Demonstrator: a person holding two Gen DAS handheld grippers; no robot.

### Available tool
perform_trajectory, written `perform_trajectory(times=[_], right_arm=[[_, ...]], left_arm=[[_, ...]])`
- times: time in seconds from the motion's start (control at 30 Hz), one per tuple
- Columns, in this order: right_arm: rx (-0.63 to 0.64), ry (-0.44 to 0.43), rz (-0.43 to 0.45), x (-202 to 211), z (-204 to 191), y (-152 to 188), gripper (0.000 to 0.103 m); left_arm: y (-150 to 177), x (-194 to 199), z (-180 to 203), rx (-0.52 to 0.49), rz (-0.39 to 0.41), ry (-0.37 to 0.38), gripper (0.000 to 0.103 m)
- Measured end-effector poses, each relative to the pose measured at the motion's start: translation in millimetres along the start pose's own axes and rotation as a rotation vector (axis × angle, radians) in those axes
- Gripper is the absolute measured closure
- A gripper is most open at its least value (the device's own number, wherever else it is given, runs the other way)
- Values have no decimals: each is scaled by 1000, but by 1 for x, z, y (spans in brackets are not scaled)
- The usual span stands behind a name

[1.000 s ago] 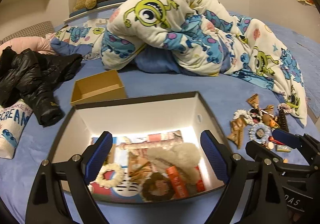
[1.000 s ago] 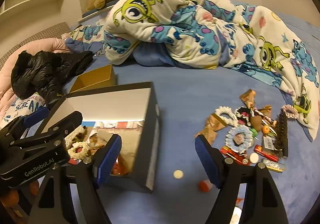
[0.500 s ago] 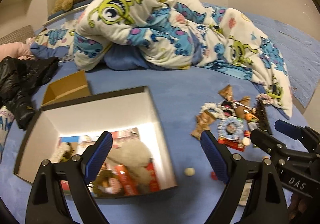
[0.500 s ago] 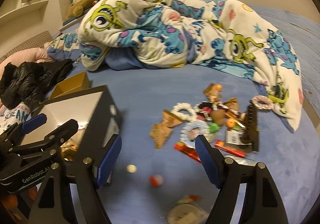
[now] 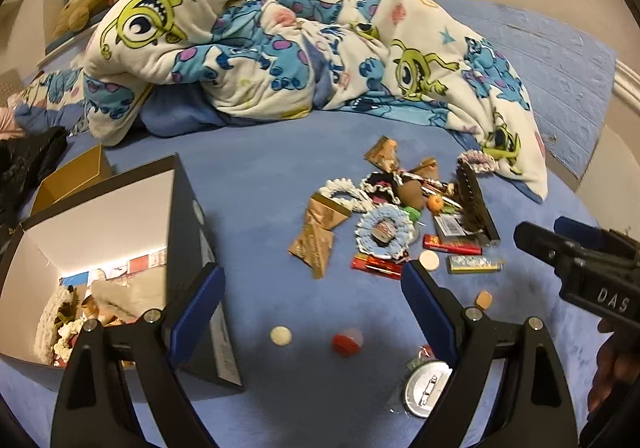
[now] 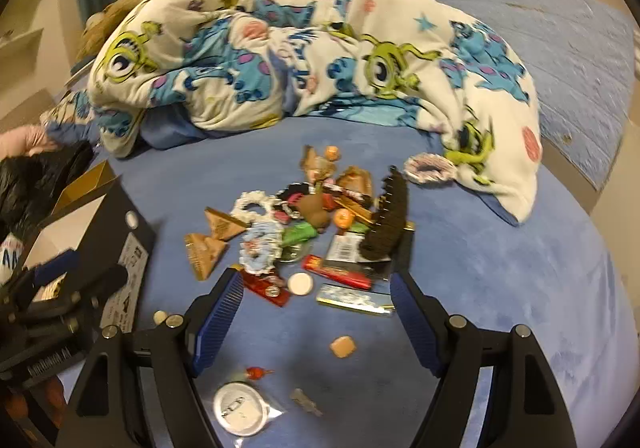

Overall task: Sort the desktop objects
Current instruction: 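Move both open tools back toward the pile of small items, then grasp the red mesh ball with left tool while right tool grasps small clear vial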

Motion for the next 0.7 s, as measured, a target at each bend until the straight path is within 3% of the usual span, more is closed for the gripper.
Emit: perform_trajectory(times=[0.17, 0.27, 0.5, 0.7], right_arm=[[5, 0, -13, -3, 5, 10, 25], [17, -14, -23, -2, 1, 22, 25], [77, -58, -56, -6, -5, 69, 25], [97, -104, -71, -11, -5, 90, 25]], left_arm=[[17, -12, 12, 0, -28, 74, 12], [27, -19, 19, -63, -41, 60, 12], [47, -40, 23, -61, -72, 94, 12], [65, -60, 23, -79, -106, 122, 12]])
Point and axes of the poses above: each gripper's, at about its wrist camera, not at the fingertips, and x roughly against the way its jaws point, z to its right, y to its underside, the point moved 8 cm from there along -x, roughly the way its jaws point, and after that the axes turned 7 degrees about y, right-handed, at the moved point
